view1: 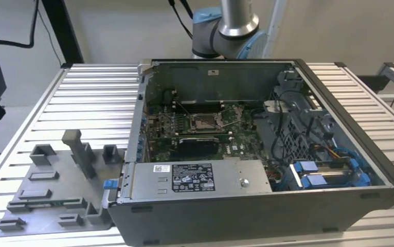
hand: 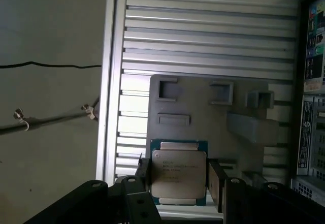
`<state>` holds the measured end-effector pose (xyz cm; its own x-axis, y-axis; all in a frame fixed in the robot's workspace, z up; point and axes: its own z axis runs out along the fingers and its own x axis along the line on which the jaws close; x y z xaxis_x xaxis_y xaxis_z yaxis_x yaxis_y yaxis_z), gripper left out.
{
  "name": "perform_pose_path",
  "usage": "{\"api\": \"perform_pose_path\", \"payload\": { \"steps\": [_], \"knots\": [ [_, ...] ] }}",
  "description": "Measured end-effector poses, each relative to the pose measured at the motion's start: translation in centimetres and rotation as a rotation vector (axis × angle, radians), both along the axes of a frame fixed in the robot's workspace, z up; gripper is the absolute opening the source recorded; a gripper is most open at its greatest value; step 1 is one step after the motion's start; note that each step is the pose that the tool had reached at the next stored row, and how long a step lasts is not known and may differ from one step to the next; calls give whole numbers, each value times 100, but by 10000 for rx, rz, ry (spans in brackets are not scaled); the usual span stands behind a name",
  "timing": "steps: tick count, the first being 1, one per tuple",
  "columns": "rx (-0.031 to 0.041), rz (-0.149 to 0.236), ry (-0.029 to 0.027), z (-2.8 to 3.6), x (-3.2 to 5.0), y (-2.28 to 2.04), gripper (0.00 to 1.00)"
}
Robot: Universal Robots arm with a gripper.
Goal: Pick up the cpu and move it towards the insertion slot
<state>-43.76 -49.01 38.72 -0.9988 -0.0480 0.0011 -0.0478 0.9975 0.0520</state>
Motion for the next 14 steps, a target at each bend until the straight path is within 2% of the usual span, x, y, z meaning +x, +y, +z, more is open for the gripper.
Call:
{"api": "perform_pose_path", "payload": {
  "steps": [7,14],
  "knots": [
    [0,-8,-1,0,3,1,0],
    [0,-12,0,0,138,21,0]
  ]
}}
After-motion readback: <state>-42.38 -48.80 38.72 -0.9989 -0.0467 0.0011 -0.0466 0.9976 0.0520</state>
